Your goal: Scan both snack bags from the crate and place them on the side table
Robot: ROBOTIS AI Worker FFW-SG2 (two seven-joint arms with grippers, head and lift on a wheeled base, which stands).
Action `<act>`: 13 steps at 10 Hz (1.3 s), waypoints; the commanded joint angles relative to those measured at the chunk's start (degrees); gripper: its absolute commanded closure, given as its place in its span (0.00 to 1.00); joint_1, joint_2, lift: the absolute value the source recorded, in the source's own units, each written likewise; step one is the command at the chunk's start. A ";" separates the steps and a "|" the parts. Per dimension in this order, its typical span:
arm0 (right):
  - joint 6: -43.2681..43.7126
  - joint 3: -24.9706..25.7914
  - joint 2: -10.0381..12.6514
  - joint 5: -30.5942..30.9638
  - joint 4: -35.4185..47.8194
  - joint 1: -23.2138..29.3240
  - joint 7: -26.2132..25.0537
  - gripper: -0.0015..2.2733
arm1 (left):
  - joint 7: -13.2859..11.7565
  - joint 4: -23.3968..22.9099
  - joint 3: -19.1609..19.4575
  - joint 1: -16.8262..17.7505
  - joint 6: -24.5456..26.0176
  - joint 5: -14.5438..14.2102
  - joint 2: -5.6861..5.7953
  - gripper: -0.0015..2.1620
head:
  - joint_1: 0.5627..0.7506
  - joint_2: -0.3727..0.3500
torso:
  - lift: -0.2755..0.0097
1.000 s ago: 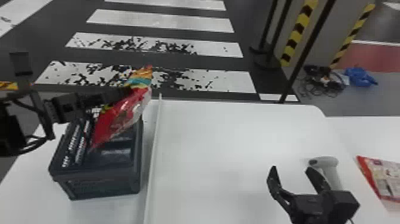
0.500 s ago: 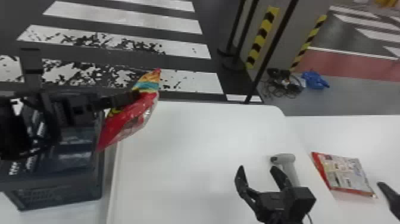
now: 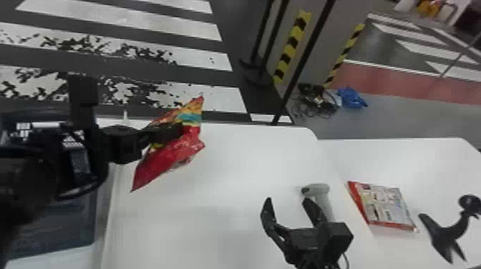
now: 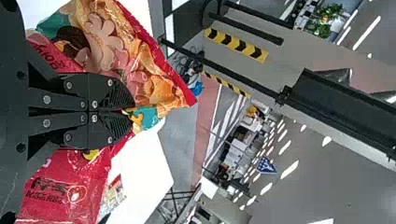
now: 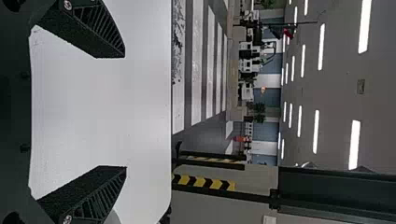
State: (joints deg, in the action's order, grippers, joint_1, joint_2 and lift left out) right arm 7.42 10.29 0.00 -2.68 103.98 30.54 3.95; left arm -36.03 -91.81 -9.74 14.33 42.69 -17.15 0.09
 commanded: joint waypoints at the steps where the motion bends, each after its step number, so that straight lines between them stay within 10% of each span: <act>1: 0.88 0.26 0.05 -0.48 0.17 0.31 0.00 0.03 | 2.02 4.54 -5.81 0.87 -7.05 1.24 -0.24 0.99 | 0.70 0.03 | 0.62; 4: 4.05 0.52 0.05 -2.15 1.49 1.19 -0.09 0.03 | 6.68 13.41 -14.16 2.72 -16.01 1.50 -0.24 0.99 | 0.70 0.03 | 0.62; 9: 4.22 1.14 0.05 -2.59 2.37 1.45 -0.79 0.03 | 14.94 15.87 -24.18 1.05 -16.36 -1.58 -0.24 0.99 | 0.70 0.03 | 0.62; 10: 4.22 1.14 0.05 -2.59 2.37 1.45 -0.79 0.03 | 15.91 16.58 -25.15 1.05 -16.36 -1.40 -0.24 0.85 | 0.70 0.03 | 0.62; 11: 4.22 1.14 0.05 -2.77 2.37 1.54 -0.79 0.03 | 15.91 16.66 -25.32 0.96 -16.36 -1.49 -0.24 0.27 | 0.70 0.03 | 0.62; 12: 4.22 1.14 0.05 -3.20 2.37 1.54 -0.79 0.03 | 15.73 16.58 -25.24 1.05 -16.36 -1.31 -0.24 0.00 | 0.70 0.03 | 0.62; 13: 4.22 1.14 0.05 -3.20 2.45 1.54 -0.79 0.03 | 15.64 16.31 -24.80 1.05 -16.36 -1.22 -0.24 0.00 | 0.70 0.03 | 0.62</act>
State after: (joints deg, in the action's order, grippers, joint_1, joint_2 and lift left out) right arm 11.66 11.43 0.00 -5.84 106.38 32.08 3.16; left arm -20.38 -75.29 -34.75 15.35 26.30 -18.42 0.09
